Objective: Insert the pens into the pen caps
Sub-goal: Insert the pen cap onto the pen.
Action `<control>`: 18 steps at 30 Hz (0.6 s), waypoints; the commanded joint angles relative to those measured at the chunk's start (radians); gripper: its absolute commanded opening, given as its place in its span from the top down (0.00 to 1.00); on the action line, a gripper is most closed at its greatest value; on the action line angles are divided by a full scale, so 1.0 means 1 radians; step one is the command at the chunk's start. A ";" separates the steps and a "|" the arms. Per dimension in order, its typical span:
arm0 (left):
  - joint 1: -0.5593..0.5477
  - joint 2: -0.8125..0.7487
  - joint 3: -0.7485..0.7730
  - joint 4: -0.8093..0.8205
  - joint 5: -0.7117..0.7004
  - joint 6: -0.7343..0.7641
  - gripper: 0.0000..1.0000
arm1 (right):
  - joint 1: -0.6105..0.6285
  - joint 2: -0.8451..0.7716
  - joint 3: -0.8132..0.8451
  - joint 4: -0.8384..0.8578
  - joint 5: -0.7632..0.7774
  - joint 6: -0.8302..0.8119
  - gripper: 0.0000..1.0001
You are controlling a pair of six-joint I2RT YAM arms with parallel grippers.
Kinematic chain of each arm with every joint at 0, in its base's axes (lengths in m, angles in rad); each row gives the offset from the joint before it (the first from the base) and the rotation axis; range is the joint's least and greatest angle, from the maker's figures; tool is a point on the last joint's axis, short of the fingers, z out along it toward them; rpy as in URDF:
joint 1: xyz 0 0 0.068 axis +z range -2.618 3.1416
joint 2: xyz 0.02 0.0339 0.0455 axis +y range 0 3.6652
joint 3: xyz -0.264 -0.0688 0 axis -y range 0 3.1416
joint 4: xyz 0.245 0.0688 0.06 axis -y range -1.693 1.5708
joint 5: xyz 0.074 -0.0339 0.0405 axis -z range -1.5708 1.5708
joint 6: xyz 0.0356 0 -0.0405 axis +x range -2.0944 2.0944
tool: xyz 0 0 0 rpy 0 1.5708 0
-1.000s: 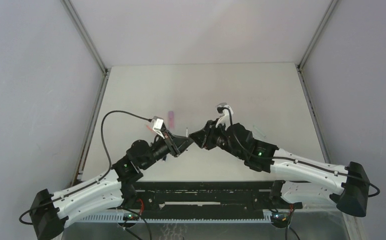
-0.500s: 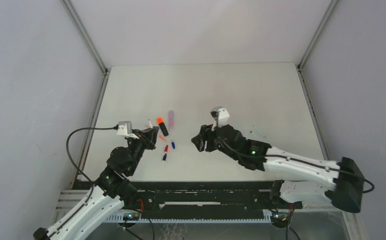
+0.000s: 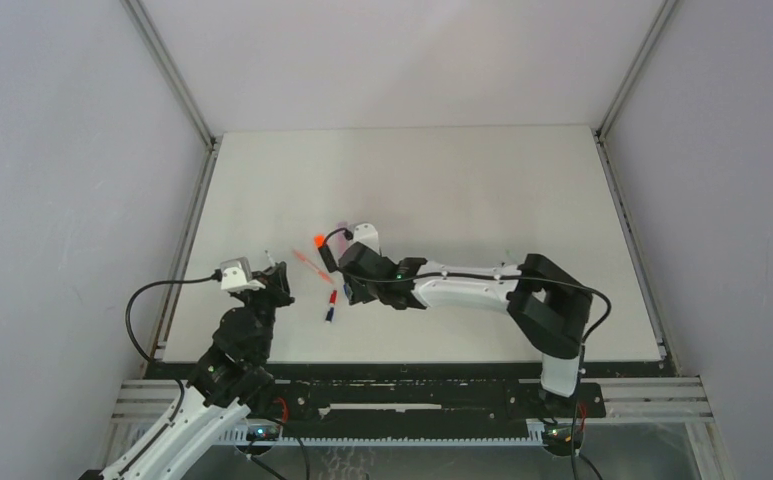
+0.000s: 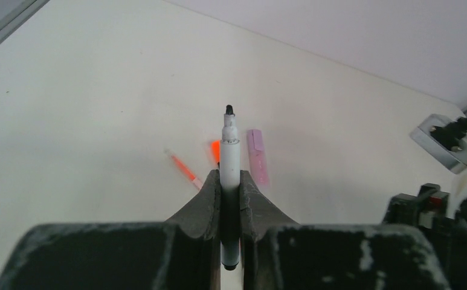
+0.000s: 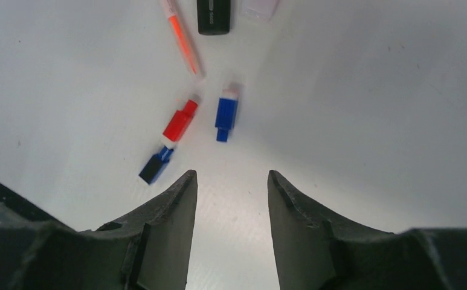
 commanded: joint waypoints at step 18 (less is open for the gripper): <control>0.005 -0.051 0.001 -0.037 -0.075 0.011 1.00 | 0.015 0.324 0.406 -0.237 0.043 -0.041 0.66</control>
